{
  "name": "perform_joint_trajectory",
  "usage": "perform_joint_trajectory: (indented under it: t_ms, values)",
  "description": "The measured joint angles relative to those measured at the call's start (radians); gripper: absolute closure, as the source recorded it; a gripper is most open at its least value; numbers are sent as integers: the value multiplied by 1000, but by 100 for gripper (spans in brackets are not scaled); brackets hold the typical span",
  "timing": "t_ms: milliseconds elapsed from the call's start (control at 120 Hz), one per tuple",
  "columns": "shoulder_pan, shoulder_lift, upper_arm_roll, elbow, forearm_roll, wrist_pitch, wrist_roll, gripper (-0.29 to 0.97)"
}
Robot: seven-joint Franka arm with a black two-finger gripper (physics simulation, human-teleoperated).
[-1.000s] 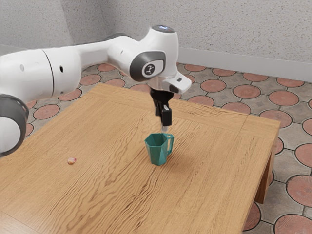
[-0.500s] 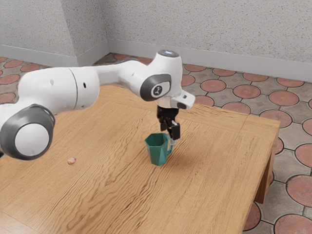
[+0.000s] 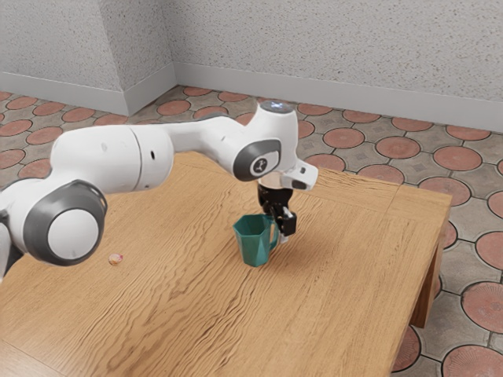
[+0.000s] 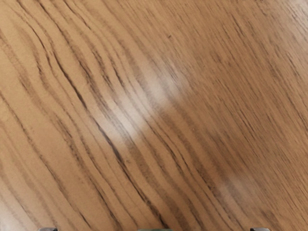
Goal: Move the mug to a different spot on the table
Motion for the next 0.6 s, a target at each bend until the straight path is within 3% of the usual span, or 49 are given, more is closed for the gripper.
perform_joint_trajectory:
  t_ms: [233,600]
  values:
    - [-6,1,-1,-3,14,-3,-17,41]
    - [-6,3,0,-7,19,-53,-32,52]
